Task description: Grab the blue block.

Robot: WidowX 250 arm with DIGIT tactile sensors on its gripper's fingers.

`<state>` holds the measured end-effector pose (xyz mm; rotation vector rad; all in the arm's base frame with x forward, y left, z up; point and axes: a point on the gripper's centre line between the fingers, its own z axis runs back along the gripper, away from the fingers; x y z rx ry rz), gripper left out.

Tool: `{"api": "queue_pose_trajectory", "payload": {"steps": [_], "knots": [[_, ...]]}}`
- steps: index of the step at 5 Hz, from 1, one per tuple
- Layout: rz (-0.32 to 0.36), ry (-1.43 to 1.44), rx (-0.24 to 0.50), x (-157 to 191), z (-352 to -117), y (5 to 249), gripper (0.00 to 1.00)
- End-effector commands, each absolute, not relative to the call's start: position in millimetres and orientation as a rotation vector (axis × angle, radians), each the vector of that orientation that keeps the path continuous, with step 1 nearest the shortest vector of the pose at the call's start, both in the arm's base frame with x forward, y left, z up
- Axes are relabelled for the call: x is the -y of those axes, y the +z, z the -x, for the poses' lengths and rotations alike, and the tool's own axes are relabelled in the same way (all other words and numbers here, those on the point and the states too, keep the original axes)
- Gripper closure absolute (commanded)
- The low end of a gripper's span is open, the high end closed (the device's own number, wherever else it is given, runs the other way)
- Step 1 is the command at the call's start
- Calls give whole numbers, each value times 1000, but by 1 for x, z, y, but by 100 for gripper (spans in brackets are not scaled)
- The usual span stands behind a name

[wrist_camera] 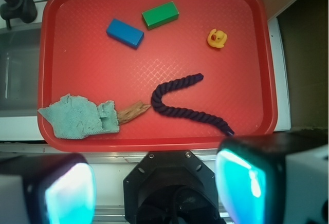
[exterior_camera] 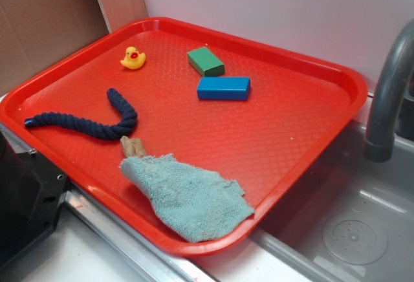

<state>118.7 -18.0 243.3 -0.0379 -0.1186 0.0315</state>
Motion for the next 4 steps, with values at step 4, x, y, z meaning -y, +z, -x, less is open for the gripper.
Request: {"api": "queue_pose_trajectory", "payload": {"steps": [4], "knots": [[66,-512,181,63,-222,168,0]]}}
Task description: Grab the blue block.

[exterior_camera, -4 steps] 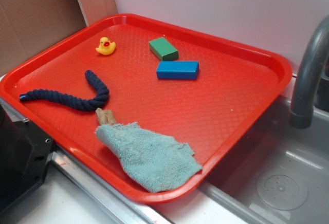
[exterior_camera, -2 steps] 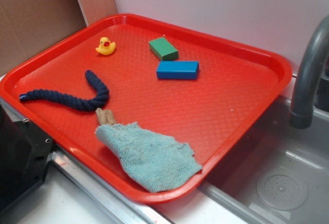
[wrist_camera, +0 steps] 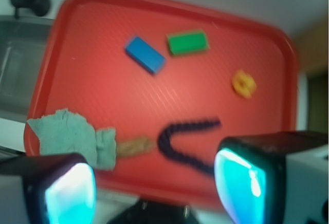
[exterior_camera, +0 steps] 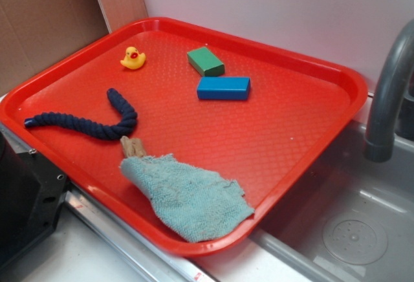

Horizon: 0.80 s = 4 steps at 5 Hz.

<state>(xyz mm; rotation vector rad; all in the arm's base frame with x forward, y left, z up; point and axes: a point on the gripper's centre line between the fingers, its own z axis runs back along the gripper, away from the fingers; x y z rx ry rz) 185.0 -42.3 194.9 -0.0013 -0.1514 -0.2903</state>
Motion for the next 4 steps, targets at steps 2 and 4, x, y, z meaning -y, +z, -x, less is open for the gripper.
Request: {"api": "queue_pose_trajectory", "payload": {"steps": [2,4], "knots": [[22,-699,179,60,-273,109,0],[-78,-761,136,56,-309,44,0]]}}
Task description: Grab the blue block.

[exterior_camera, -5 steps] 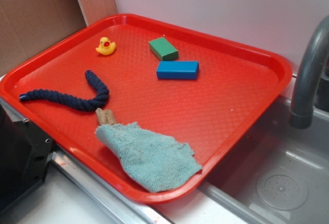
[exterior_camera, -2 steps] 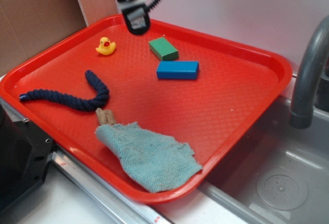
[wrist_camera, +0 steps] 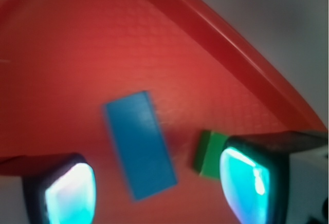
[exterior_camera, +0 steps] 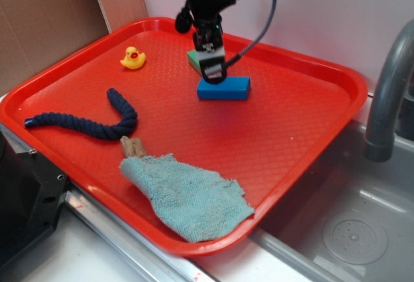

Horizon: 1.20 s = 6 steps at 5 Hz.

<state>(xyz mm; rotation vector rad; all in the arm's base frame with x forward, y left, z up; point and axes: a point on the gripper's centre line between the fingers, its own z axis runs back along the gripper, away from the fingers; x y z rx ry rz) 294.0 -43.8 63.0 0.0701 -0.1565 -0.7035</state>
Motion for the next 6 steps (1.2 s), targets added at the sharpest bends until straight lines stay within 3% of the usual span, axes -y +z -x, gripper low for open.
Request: {"api": "queue_pose_trajectory", "payload": {"steps": [1,2,3,4,5,6], "knots": [[-13,-879,26,67,-292,28,0],[19,-902,11,73,-275,32,0],[-29,-877,11,76,-272,32,13],[-79,-759,-11,74,-280,25,100],[-44,-560,59,67,-275,59,0],[38,-310,194,68,-268,107,0]]}}
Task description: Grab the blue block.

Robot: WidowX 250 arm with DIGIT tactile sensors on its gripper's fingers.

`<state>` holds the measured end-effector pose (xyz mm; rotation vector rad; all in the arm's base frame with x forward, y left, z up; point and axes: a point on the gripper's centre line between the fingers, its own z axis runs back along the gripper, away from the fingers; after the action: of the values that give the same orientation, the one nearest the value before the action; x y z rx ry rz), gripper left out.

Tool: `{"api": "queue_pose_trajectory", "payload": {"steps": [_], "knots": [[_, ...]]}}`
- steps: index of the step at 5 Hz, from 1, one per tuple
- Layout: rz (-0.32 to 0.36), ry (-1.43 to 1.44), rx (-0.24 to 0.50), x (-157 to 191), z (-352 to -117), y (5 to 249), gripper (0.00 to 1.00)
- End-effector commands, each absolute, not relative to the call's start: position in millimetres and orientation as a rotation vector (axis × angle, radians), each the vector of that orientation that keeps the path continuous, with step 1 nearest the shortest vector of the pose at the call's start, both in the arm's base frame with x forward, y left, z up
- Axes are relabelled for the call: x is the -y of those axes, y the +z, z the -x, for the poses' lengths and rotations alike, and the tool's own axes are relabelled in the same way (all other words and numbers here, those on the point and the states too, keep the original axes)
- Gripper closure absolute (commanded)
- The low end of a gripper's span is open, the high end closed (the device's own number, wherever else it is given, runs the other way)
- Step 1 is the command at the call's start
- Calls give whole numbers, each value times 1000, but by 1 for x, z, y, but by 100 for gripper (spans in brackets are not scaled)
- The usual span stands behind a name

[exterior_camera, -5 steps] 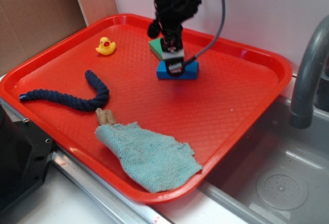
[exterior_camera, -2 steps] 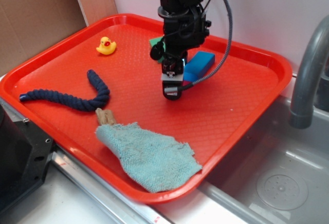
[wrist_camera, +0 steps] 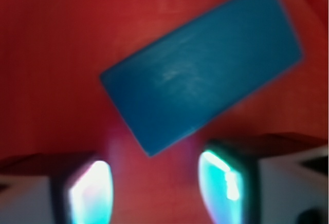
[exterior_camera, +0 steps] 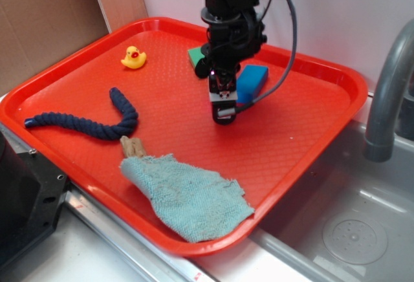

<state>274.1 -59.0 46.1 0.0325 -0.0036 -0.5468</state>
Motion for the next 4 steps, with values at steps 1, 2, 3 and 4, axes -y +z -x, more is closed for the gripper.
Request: {"api": "queue_pose_trajectory", "payload": {"steps": [1,2,3,4], "knots": [[88,-53,189,76,-281,115,0],[86,91,163,82,-293,95,0],[59,145,127,85,-307,65,0],[32,185,106,87,-317,47,0]]}}
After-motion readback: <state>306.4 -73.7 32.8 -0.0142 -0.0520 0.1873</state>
